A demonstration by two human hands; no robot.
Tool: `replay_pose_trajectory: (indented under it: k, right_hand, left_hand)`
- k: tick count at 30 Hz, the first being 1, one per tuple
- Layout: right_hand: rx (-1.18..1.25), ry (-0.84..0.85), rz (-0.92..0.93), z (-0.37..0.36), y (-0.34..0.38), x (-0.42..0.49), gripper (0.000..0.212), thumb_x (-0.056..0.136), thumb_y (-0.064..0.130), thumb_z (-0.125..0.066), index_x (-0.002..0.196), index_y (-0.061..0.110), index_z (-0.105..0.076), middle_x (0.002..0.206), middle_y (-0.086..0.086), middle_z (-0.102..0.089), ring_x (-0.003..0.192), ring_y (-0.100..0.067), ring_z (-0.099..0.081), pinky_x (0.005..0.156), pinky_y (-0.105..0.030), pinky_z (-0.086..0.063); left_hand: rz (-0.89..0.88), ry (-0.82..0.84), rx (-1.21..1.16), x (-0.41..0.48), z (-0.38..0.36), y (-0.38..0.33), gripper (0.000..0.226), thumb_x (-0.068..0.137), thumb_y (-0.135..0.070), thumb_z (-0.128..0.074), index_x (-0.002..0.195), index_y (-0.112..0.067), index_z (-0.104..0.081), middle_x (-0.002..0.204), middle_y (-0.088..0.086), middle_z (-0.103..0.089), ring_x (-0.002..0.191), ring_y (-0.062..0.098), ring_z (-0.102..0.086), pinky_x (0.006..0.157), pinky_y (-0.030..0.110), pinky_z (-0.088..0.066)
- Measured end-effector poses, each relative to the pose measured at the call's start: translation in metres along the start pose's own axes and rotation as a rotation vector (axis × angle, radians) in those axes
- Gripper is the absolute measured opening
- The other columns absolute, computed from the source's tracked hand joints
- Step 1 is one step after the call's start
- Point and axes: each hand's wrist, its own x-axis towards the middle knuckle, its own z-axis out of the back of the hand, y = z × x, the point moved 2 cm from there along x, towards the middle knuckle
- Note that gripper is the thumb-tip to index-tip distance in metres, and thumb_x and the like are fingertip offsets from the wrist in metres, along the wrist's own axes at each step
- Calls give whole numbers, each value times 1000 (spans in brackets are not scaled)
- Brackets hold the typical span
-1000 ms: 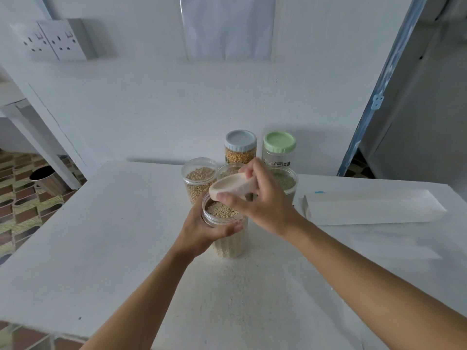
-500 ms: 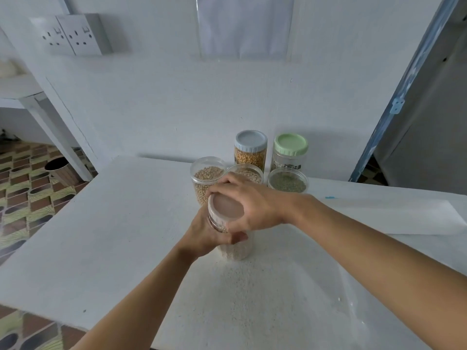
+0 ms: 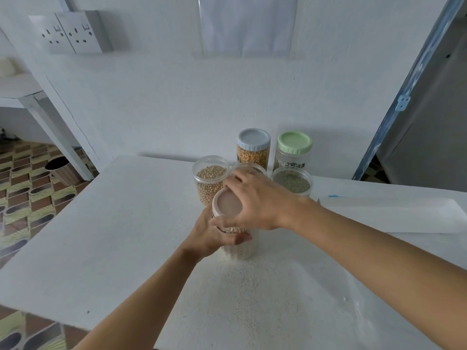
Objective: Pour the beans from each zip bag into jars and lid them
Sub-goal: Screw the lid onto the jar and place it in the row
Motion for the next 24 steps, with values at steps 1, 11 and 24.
replay_pose_trajectory:
  k: [1,11,24]
  right_hand:
    - [-75,-46,-38,3,0,0,84,83,88,-38,113,12,-56,115,-4,-57,106,-21,-55,96,-42,-48]
    - [275,235,150,25,-7,1,57,87,52,-72,140,45,-53,144,15,-46,134,-8,-39,109,-31,-33]
    - [-21,189,145,5,-8,1,72,83,80,-52,148,55,-30,142,4,-38,134,-21,-36,108,-45,-40]
  left_hand:
    - [0,8,0,0,-1,-1,74,68,13,-86,133,-10,-59,126,8,-69,120,20,-65,94,24,-53]
    - [-27,26,-25,1,-1,-1,82,67,17,-84,139,-2,-51,130,10,-67,124,24,-63,99,25,-51]
    - [16,57,4,0,3,0,83,69,9,-87,141,-5,-48,126,5,-68,120,20,-65,95,25,-52]
